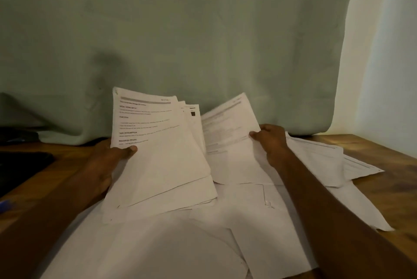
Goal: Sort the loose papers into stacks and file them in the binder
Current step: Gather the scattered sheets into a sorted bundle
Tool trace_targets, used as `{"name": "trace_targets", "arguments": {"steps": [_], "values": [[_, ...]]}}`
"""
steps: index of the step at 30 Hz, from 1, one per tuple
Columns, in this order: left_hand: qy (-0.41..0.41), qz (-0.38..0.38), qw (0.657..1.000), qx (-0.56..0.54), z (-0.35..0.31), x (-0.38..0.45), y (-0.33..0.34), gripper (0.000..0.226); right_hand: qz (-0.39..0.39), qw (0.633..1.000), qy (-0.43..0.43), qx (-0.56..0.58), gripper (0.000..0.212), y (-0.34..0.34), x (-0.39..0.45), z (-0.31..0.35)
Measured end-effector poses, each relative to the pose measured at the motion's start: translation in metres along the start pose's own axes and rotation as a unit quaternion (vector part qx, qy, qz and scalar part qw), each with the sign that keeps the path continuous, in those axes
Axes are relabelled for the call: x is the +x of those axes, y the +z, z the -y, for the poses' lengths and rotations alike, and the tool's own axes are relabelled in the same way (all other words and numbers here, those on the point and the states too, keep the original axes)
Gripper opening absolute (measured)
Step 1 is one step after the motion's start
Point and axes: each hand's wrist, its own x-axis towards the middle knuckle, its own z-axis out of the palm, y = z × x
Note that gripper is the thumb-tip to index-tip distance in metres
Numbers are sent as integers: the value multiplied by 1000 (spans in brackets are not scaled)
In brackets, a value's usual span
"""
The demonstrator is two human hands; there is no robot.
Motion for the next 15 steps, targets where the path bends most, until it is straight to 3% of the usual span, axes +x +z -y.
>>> {"name": "trace_targets", "arguments": {"steps": [2, 5, 15], "values": [[19, -7, 1000, -21, -5, -1, 4, 34, 52, 990, 8, 127, 16, 0, 5, 6], [36, -14, 997, -65, -10, -6, 12, 46, 98, 973, 16, 209, 28, 4, 6, 10], [57, 3, 996, -66, -4, 5, 0, 49, 133, 952, 13, 274, 37, 13, 3, 12]]}}
